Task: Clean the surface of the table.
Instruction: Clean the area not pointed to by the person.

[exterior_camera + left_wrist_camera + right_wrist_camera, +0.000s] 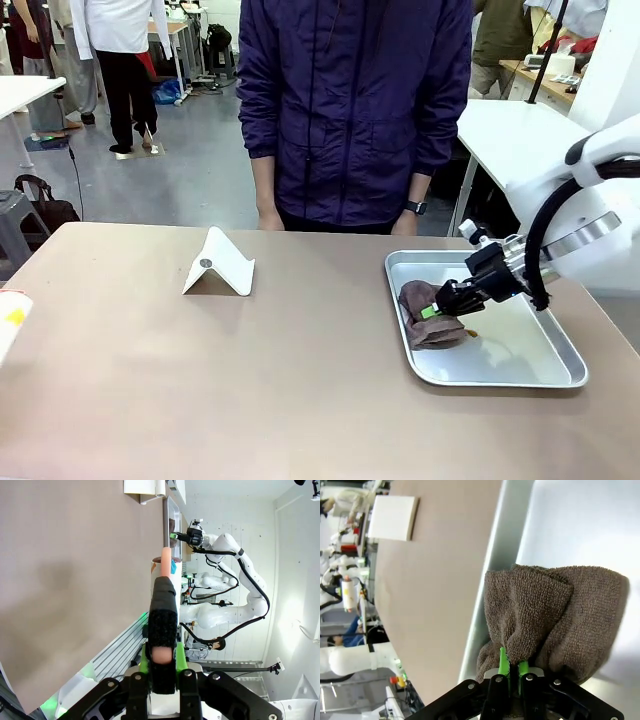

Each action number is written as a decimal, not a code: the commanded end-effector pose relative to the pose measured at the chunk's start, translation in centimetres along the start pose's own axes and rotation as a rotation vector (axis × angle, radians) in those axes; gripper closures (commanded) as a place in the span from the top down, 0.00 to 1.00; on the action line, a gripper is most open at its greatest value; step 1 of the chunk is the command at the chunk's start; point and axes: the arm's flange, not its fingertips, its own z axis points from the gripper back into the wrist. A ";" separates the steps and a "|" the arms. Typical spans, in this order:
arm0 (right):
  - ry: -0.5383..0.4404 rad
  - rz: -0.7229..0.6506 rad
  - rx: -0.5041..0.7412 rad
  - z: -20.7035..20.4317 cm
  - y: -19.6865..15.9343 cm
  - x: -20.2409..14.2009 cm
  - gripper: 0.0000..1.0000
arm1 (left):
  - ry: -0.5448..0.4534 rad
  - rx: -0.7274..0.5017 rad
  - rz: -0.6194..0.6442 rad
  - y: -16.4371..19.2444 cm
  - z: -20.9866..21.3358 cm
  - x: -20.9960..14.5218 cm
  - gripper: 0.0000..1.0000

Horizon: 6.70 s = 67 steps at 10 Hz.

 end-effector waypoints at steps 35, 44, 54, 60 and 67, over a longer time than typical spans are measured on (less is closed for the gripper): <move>-0.584 -0.116 1.043 24.3 -13.9 -19.2 0.00 | -0.006 0.000 0.013 -0.4 -0.2 -0.1 0.22; -0.466 -0.005 0.744 18.5 -9.4 -11.5 0.07 | -0.006 0.000 0.013 -0.4 -0.2 -0.1 0.22; -0.389 -0.032 0.149 9.7 -9.0 -4.6 0.07 | -0.006 0.000 0.013 -0.4 -0.2 -0.1 0.22; -0.320 0.037 -0.058 7.2 -9.7 -3.8 0.07 | -0.006 0.000 0.013 -0.4 -0.2 -0.1 0.22; -0.184 0.296 -0.212 5.0 -4.4 -3.9 0.07 | -0.006 0.000 0.013 -0.4 -0.2 -0.1 0.22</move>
